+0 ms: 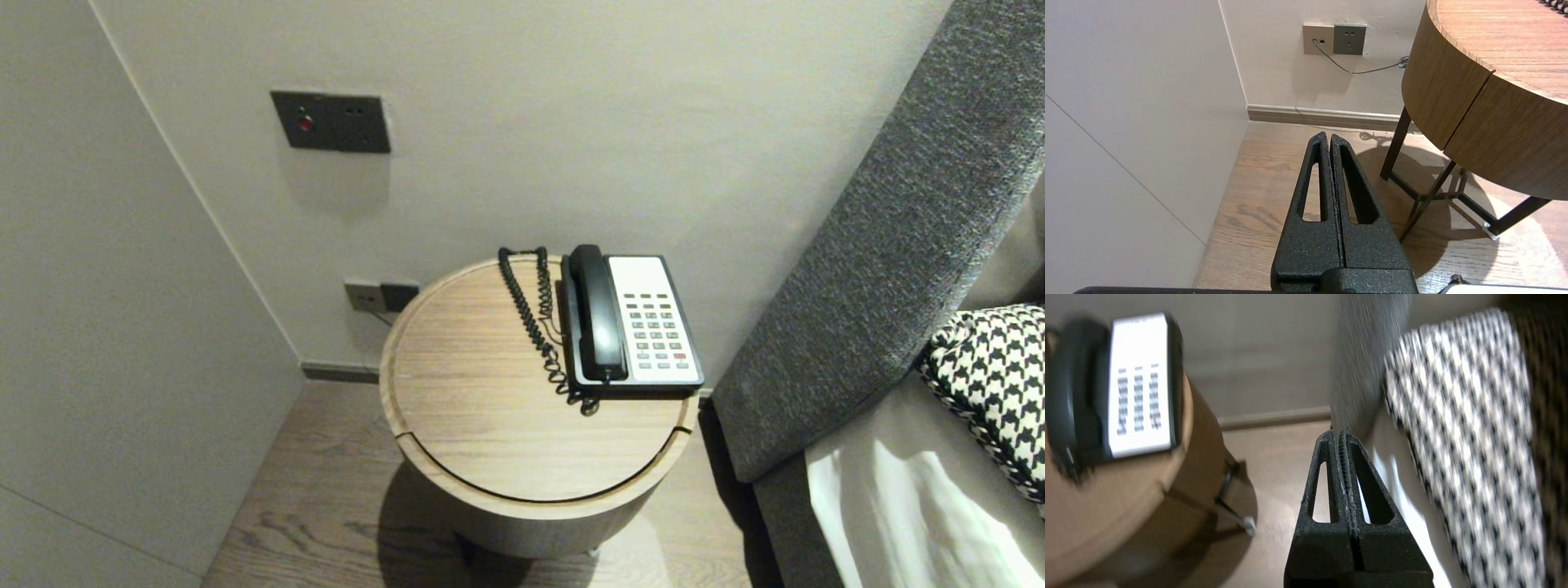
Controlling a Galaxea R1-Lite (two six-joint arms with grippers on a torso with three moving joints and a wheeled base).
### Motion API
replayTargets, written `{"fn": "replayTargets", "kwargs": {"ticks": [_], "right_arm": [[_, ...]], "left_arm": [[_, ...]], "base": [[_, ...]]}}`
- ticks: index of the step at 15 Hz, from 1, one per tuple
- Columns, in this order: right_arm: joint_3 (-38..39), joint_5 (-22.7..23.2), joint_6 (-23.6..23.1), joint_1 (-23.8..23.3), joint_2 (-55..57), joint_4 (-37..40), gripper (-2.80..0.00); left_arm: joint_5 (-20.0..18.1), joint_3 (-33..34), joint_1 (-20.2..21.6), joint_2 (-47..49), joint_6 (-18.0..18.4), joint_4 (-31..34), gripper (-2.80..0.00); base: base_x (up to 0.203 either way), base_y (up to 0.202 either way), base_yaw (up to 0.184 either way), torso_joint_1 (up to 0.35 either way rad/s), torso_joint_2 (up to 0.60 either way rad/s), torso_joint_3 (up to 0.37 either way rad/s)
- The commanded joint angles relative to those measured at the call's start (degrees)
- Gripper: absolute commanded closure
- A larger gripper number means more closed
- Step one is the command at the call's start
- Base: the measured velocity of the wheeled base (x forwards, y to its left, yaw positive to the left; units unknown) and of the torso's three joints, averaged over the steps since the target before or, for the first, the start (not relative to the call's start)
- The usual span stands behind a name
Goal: Open the nightstand drawer
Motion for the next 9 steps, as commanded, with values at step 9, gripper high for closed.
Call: {"fn": "replayTargets", "kwargs": {"ticks": [9], "right_arm": [[31.05,2.44,-7.14,0.28,-28.62,-0.36,0.00]], "left_arm": [[0.02,0.00,0.02,-0.11,0.02,-0.05,0.00]], "base": [[0.000,0.000,0.000,0.000,0.00,0.000]]}}
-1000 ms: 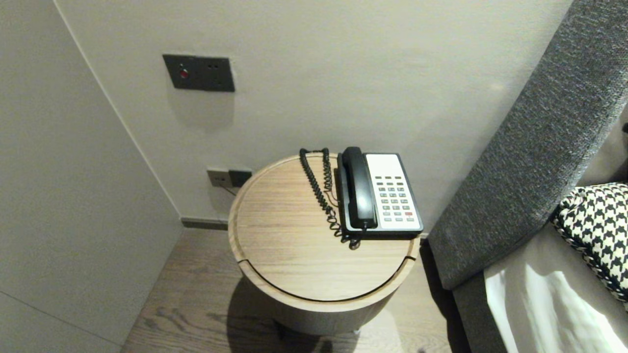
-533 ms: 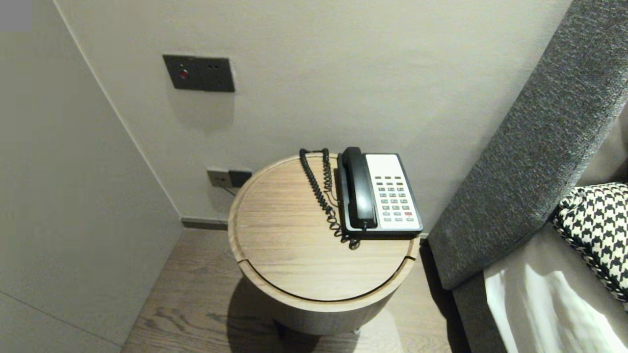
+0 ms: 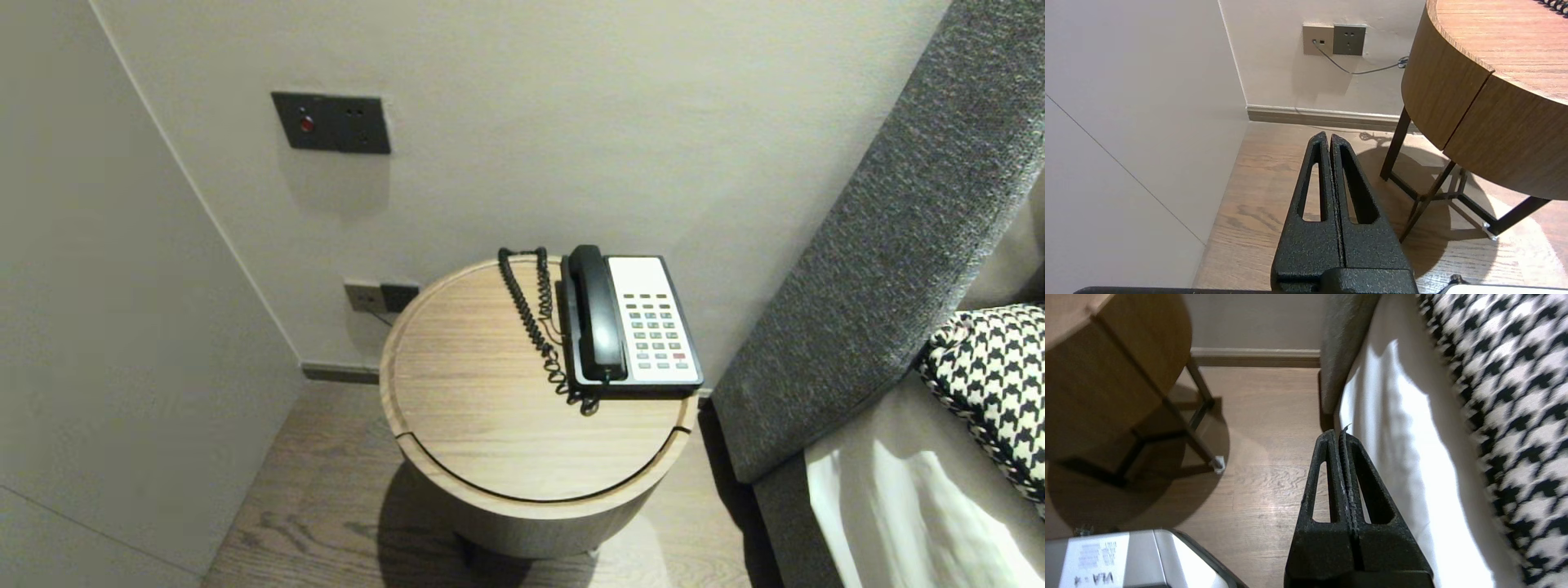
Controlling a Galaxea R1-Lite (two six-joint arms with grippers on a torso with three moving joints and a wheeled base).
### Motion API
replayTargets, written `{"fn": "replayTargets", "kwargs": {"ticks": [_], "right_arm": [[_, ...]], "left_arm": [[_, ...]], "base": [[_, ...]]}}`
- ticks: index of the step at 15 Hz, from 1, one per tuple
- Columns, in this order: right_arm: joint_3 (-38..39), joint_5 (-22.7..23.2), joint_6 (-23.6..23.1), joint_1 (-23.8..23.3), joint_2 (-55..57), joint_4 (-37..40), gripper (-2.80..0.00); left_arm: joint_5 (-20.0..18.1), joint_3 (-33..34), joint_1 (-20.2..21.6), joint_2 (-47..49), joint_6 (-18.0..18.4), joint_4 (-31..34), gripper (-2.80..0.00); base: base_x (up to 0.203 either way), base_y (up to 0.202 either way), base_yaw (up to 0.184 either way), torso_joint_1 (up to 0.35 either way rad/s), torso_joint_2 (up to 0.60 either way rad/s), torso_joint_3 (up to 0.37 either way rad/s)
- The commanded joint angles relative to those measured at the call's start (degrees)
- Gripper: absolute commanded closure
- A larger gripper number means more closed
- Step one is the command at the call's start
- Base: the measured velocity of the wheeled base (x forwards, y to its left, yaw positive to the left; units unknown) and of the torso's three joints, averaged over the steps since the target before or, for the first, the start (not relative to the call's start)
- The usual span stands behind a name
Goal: Open the nightstand drawer
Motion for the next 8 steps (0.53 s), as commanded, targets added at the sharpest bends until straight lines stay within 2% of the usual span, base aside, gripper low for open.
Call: {"fn": "replayTargets", "kwargs": {"ticks": [1,3,4,8], "right_arm": [[2.73,0.95,-0.37,0.10,-4.01,0.01,0.00],[5.33,1.27,-0.56,0.28,-4.69,-1.77,0.00],[6.48,3.02,-0.43,0.49,-5.42,-3.67,0.00],[8.34,5.11,-0.66,0.91,-8.77,-4.37,0.00]], "left_arm": [[0.02,0.00,0.02,-0.09,0.02,-0.05,0.00],[0.02,0.08,0.02,-0.09,0.02,-0.05,0.00],[0.02,0.00,0.02,-0.09,0.02,-0.05,0.00],[0.02,0.00,0.02,-0.09,0.02,-0.05,0.00]], "base": [[0.000,0.000,0.000,0.000,0.00,0.000],[0.000,0.000,0.000,0.000,0.00,0.000],[0.000,0.000,0.000,0.000,0.00,0.000],[0.000,0.000,0.000,0.000,0.00,0.000]]}}
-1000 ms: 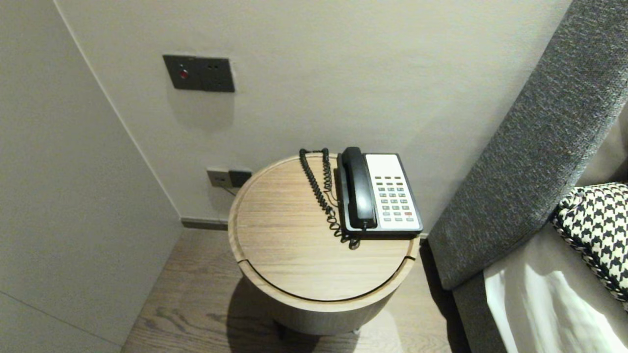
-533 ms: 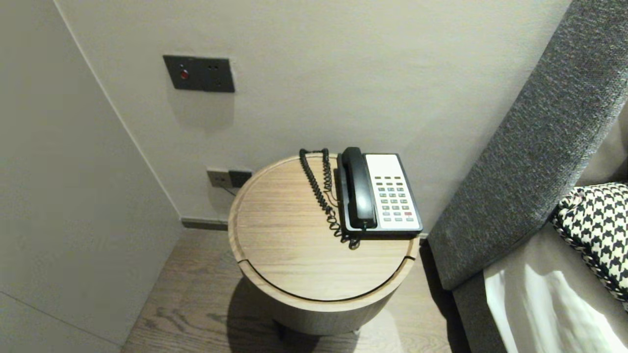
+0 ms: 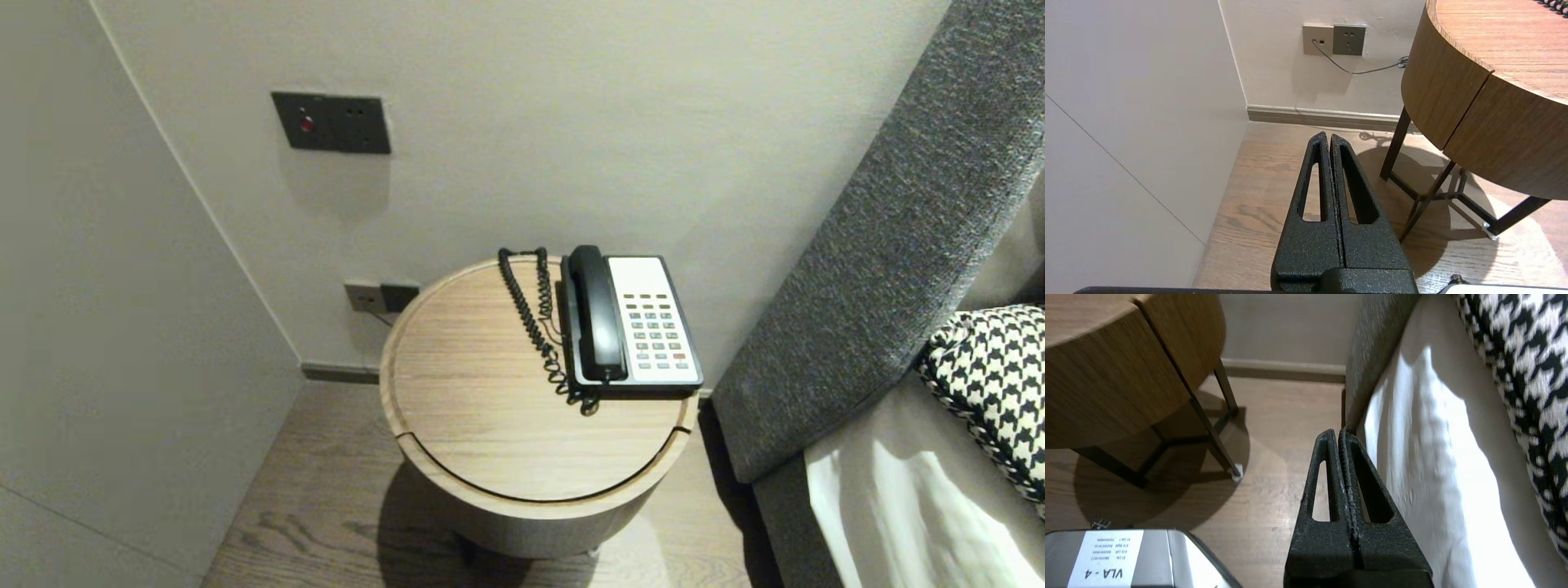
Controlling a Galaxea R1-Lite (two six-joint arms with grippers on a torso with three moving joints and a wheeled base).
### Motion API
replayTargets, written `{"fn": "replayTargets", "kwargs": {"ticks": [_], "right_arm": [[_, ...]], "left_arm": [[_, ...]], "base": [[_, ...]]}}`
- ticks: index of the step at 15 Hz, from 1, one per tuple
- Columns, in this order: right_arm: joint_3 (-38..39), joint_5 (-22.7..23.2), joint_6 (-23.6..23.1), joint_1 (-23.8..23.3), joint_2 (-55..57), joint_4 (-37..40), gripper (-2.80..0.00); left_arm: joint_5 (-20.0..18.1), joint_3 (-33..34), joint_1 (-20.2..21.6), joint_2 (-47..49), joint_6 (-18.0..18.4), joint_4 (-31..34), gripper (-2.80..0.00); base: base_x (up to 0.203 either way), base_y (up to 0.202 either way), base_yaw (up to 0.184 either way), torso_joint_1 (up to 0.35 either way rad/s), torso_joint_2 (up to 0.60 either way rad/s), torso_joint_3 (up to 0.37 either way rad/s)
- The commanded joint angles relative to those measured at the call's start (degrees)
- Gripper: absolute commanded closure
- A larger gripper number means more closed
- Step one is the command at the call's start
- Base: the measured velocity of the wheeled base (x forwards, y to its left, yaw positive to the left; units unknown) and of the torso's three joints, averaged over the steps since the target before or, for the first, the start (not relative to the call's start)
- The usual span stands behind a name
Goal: Open the nightstand drawer
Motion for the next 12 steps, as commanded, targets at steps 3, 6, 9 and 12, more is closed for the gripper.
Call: {"fn": "replayTargets", "kwargs": {"ticks": [3,6,9,12], "right_arm": [[1.19,0.24,-0.24,0.26,-5.70,0.36,0.00],[1.24,0.40,-0.44,0.26,-8.98,0.34,0.00],[1.45,0.42,-0.94,0.22,-9.25,0.27,0.00],[2.18,0.21,1.15,0.26,-9.24,-2.26,0.00]], "left_arm": [[0.04,0.00,0.02,-0.09,0.02,-0.02,0.00],[0.04,0.01,0.02,-0.09,0.02,-0.02,0.00],[0.04,0.00,0.02,-0.09,0.02,-0.02,0.00],[0.04,0.00,0.02,-0.09,0.02,-0.02,0.00]], "base": [[0.000,0.000,0.000,0.000,0.00,0.000],[0.000,0.000,0.000,0.000,0.00,0.000],[0.000,0.000,0.000,0.000,0.00,0.000],[0.000,0.000,0.000,0.000,0.00,0.000]]}}
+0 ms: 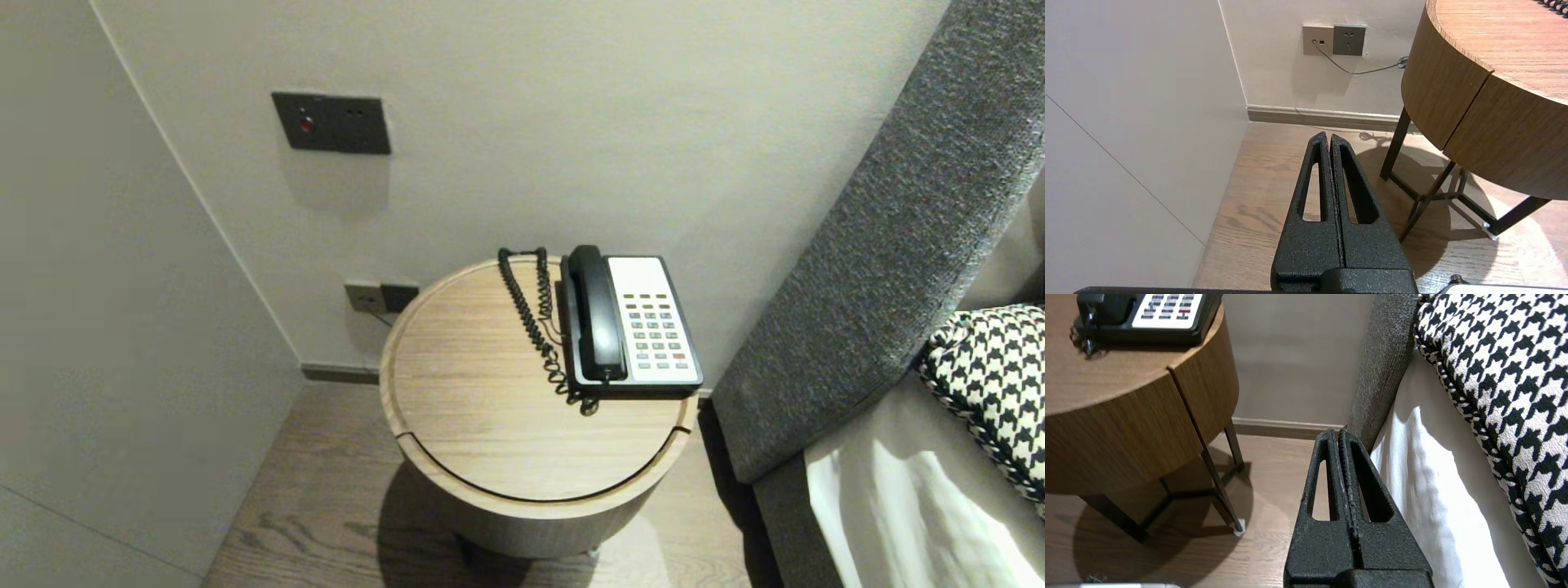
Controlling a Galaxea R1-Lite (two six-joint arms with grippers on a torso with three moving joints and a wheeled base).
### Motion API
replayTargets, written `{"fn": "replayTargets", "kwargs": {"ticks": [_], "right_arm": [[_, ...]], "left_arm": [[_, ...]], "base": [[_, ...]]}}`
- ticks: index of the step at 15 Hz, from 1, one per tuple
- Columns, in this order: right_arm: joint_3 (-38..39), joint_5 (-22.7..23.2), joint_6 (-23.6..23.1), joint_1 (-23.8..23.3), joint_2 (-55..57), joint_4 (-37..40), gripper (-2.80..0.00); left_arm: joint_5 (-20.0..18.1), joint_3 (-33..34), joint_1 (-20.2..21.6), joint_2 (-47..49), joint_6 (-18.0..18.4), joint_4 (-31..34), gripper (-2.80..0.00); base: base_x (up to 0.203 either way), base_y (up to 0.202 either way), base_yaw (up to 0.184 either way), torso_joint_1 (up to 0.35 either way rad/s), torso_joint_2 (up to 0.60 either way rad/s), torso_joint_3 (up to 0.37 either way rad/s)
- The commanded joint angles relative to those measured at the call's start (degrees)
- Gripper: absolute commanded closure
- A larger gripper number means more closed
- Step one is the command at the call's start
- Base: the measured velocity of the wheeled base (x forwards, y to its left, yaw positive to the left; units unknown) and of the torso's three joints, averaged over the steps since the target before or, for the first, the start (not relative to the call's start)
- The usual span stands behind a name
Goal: Open the nightstand drawer
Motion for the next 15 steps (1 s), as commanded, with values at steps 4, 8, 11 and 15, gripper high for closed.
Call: {"fn": "replayTargets", "kwargs": {"ticks": [4,8,11,15], "right_arm": [[2.24,-0.42,1.65,-0.08,-0.20,-2.92,0.00],[2.24,-0.33,1.65,-0.08,-0.20,-2.92,0.00],[2.24,-0.33,1.56,-0.08,-0.20,-2.92,0.00],[2.24,-0.33,1.56,-0.08,-0.20,-3.01,0.00]], "left_arm": [[0.02,0.00,0.02,-0.09,0.02,-0.02,0.00],[0.02,0.00,0.02,-0.09,0.02,-0.02,0.00],[0.02,0.01,0.02,-0.17,0.02,-0.02,0.00],[0.02,0.03,0.02,-0.09,0.02,-0.02,0.00]], "base": [[0.000,0.000,0.000,0.000,0.00,0.000],[0.000,0.000,0.000,0.000,0.00,0.000],[0.000,0.000,0.000,0.000,0.00,0.000],[0.000,0.000,0.000,0.000,0.00,0.000]]}}
